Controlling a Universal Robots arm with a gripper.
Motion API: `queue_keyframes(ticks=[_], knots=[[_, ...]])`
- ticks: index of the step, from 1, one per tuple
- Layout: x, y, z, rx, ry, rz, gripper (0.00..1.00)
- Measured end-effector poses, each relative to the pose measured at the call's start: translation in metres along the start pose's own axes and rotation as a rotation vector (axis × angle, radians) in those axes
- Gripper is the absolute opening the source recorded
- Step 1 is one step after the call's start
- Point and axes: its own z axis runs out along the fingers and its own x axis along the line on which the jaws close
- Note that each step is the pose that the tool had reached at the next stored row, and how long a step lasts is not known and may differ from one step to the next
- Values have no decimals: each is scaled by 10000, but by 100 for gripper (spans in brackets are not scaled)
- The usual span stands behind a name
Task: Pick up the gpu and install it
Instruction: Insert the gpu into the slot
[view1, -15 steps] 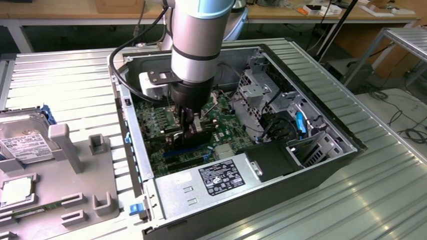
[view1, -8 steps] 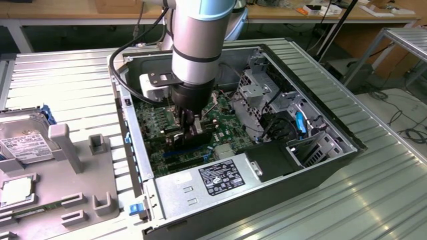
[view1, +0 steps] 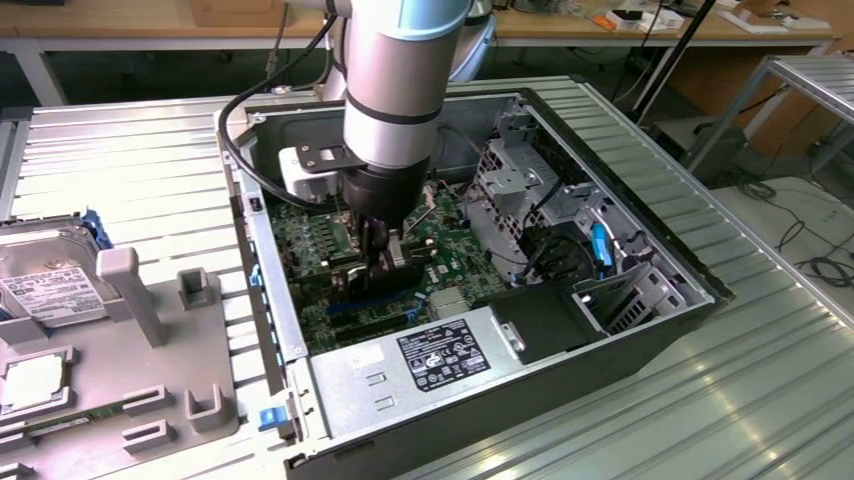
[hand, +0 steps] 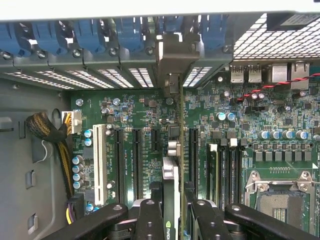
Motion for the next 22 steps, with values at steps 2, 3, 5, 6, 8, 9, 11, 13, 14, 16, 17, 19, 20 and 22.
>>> queue_keyframes(ticks=[2, 3, 5, 6, 8, 9, 11, 13, 14, 16, 17, 19, 20, 22], knots=[[0, 0, 0, -1, 1, 0, 27], [0, 0, 0, 0, 1, 0, 27], [0, 0, 0, -1, 0, 0, 27], [0, 0, -1, -1, 1, 0, 27], [-19, 0, -1, -1, -1, 2, 27], [-28, 0, -2, -1, 2, 1, 27], [-32, 0, -2, -1, 2, -1, 27], [-39, 0, -3, -1, 3, 0, 27], [-41, 0, -3, -1, 2, 1, 27], [-41, 1, -3, -1, 1, 3, 27], [-42, 1, -2, 0, 1, 4, 27], [-41, 2, -3, 0, 1, 4, 27], [-36, 3, -2, -1, 0, 6, 27], [-29, 5, 1, 1, -1, 5, 27]])
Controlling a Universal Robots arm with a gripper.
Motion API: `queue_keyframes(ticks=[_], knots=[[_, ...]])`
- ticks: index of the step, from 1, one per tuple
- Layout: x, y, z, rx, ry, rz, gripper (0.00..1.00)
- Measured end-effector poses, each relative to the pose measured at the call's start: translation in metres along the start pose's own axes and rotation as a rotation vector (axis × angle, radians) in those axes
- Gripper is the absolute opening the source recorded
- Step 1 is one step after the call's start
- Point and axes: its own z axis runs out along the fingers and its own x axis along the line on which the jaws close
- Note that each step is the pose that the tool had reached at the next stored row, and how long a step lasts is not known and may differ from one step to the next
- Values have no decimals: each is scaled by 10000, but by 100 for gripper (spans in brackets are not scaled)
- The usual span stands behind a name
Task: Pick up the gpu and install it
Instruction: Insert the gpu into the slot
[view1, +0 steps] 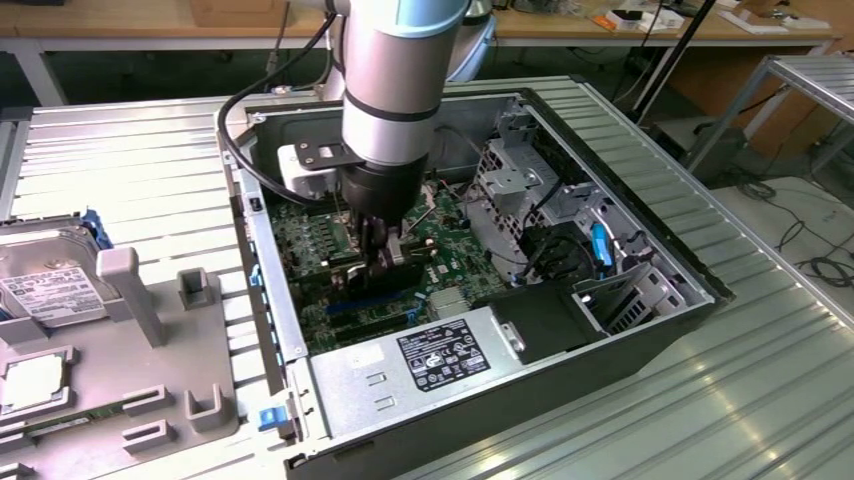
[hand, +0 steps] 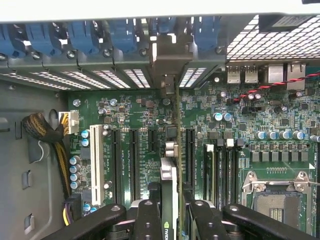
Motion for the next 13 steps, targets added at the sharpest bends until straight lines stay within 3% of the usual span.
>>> queue_keyframes(ticks=[13], knots=[[5, 5, 28, 45, -1, 1, 27]])
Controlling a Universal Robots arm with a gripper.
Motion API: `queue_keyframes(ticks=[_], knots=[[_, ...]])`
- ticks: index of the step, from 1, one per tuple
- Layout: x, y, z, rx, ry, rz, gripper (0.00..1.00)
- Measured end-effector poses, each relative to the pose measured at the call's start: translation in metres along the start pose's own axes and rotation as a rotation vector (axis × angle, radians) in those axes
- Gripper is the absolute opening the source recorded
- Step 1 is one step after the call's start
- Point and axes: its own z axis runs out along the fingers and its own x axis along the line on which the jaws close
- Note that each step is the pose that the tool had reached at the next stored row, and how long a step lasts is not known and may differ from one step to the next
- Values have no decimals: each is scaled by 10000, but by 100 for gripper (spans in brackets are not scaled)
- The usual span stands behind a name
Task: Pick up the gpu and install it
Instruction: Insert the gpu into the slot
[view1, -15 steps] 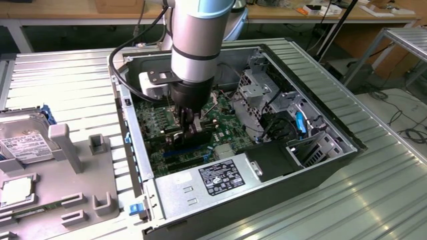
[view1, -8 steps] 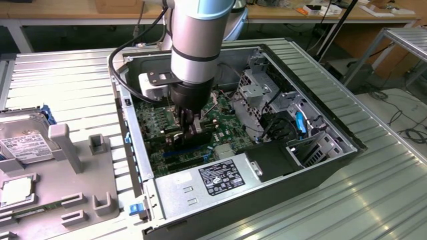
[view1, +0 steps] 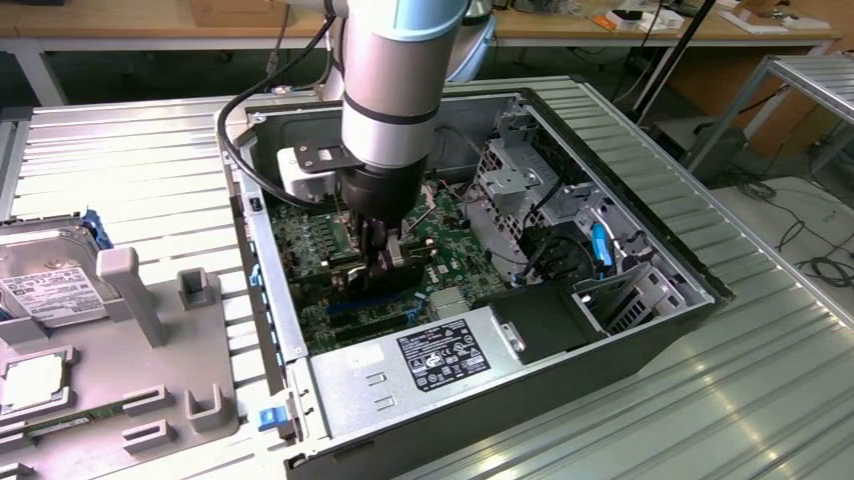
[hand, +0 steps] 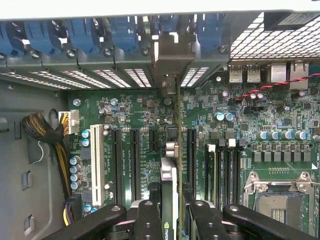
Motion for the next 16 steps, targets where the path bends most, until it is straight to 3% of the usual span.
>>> queue_keyframes(ticks=[16], knots=[[-1, 16, 12, 1, -7, 5, 27]])
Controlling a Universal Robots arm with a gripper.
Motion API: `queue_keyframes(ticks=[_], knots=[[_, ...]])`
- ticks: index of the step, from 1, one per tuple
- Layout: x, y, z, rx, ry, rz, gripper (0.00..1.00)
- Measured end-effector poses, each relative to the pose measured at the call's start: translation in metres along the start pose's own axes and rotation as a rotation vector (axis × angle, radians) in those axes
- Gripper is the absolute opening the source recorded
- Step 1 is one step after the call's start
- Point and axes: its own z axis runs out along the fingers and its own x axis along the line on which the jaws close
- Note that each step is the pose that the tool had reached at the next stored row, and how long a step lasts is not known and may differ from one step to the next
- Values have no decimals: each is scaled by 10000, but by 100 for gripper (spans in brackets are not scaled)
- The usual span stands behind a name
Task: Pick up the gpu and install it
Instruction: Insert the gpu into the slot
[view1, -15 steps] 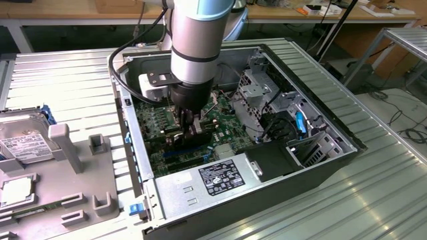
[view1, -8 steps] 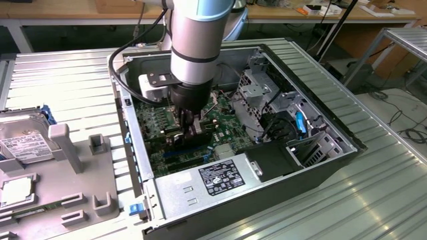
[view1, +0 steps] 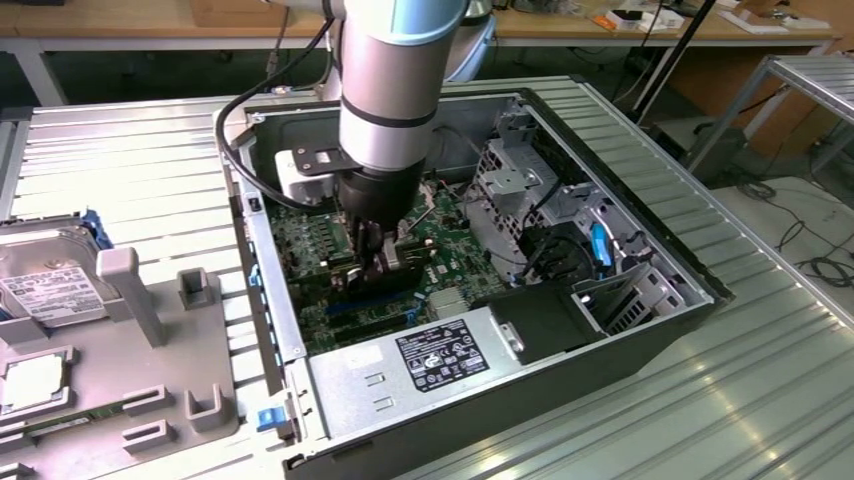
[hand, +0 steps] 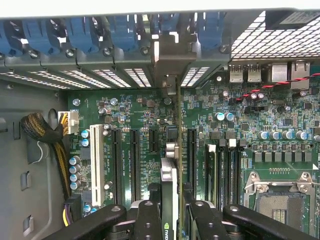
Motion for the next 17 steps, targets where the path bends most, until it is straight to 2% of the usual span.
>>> queue_keyframes(ticks=[1, 2, 7, 8, 17], knots=[[1, -2, -1, 6, 3, -2, 28], [1, -3, -2, 5, 6, -4, 35], [1, -3, -2, 5, 6, -5, 36], [1, -3, -2, 5, 6, -5, 42], [1, -3, -2, 5, 6, -4, 42]])
